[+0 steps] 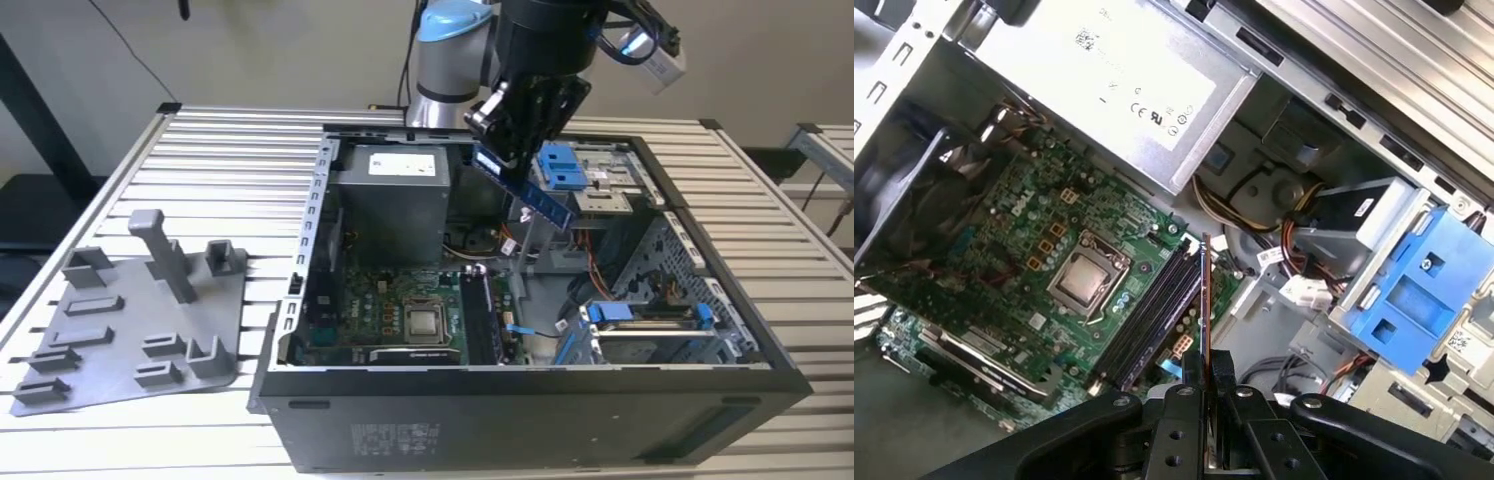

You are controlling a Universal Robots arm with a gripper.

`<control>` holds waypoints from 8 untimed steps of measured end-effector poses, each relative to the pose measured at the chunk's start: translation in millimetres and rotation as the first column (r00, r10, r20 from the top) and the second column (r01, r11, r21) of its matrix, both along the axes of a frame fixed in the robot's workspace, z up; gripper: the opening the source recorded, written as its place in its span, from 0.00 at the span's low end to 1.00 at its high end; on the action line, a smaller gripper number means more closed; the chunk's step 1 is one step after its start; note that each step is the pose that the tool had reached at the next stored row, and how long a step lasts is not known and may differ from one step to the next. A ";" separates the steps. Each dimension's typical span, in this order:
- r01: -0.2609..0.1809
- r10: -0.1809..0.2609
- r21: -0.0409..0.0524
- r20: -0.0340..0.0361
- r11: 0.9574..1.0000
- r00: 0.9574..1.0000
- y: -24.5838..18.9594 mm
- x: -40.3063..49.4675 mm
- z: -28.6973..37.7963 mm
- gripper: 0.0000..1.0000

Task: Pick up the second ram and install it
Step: 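Insert the second ram into the second slot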

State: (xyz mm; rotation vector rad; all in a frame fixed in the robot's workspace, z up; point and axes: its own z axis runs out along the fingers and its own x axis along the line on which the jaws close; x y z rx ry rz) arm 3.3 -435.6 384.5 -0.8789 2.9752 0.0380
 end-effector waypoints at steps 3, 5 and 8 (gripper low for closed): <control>0.007 -0.007 0.000 0.000 1.000 1.000 0.0 0.0 0.0 0.14; 0.011 -0.011 0.000 0.000 1.000 1.000 0.0 0.0 0.0 0.14; 0.017 -0.017 0.000 0.000 1.000 1.000 0.0 0.0 -0.1 0.14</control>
